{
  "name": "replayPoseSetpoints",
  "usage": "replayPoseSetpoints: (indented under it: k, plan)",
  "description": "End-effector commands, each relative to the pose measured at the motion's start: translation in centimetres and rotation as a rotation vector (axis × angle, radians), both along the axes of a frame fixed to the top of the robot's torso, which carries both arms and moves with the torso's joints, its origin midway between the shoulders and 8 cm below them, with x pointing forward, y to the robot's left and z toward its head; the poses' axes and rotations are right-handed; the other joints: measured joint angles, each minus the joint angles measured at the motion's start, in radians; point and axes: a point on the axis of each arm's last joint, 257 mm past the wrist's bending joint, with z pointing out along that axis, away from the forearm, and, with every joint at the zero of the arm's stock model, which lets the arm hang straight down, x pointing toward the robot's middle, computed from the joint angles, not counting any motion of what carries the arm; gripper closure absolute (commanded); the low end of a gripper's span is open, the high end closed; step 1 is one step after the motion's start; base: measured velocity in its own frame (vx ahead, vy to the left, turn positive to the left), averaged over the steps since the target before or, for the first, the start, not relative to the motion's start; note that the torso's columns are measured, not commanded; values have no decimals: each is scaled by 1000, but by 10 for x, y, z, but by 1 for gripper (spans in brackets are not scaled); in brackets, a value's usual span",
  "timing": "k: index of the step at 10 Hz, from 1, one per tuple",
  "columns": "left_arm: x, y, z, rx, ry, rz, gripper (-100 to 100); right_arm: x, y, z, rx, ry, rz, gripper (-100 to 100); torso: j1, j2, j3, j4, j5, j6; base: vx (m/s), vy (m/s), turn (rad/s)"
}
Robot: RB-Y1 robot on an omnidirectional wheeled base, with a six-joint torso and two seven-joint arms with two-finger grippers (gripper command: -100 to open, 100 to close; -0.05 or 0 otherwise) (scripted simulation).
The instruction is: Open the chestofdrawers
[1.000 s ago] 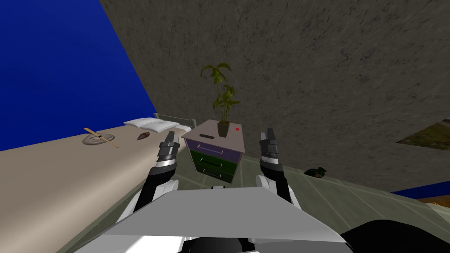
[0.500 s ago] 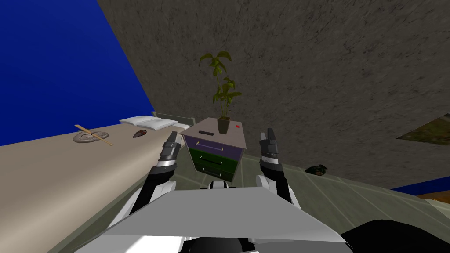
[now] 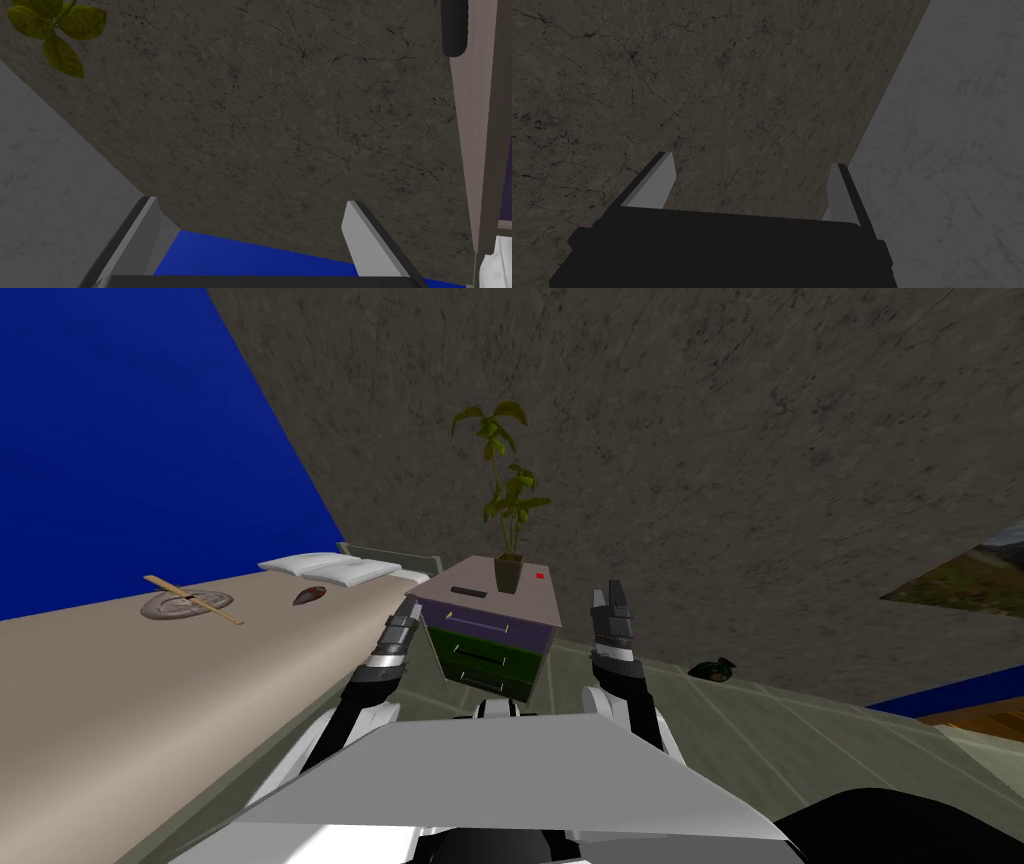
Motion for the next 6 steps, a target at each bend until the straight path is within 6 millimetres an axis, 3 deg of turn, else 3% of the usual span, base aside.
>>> replayPoseSetpoints:
  k: [1,6]
  plan:
    - [9,-3,-21,7,40,-5,-100,0,0,0,0,0,0,0,0,0,0,0,0,0,13,29,-34]
    - [22,-7,-60,-8,117,-4,-100,0,0,0,0,0,0,0,0,0,0,0,0,0,11,26,-45]
